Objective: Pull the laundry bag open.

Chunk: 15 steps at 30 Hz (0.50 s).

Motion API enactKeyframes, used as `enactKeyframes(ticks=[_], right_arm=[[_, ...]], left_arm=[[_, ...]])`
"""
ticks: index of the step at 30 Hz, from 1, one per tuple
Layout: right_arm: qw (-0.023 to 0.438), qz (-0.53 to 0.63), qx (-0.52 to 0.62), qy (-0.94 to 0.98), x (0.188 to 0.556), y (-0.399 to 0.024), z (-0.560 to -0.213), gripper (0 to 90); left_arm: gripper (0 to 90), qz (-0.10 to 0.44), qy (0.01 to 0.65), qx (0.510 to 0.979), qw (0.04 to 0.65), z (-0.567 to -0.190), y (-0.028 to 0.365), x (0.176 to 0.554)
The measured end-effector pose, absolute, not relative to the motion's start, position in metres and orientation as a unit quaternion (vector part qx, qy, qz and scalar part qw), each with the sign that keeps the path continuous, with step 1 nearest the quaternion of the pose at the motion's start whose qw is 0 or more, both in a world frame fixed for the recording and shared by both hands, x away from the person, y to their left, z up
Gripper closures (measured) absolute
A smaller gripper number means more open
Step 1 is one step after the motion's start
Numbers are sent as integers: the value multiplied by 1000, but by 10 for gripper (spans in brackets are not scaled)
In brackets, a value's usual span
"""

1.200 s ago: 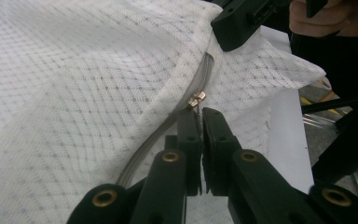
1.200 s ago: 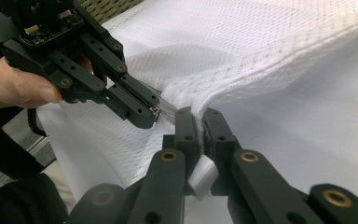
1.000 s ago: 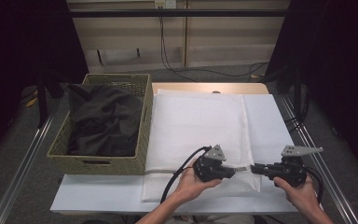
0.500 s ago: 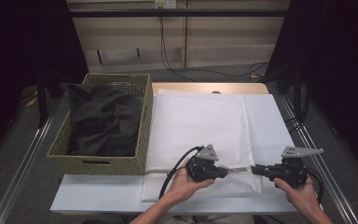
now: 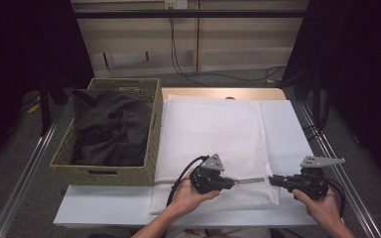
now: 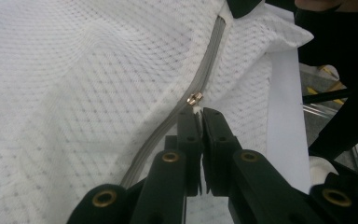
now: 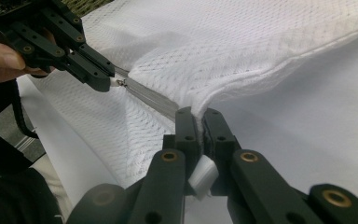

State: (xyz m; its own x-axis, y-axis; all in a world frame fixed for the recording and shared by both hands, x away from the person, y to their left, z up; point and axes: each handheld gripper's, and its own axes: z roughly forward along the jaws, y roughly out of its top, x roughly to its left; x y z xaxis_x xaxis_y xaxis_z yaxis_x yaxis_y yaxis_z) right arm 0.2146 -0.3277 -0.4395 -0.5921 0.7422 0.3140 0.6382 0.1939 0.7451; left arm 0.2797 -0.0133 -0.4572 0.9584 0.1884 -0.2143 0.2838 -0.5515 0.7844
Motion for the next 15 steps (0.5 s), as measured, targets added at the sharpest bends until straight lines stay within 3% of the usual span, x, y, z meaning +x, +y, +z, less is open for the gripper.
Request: enactKeyframes(ticks=[15], right_arm=[[65,448,451,769,214,-330,-440,862]], left_arm=[[866,-47,143,883,445,-455,5,279]])
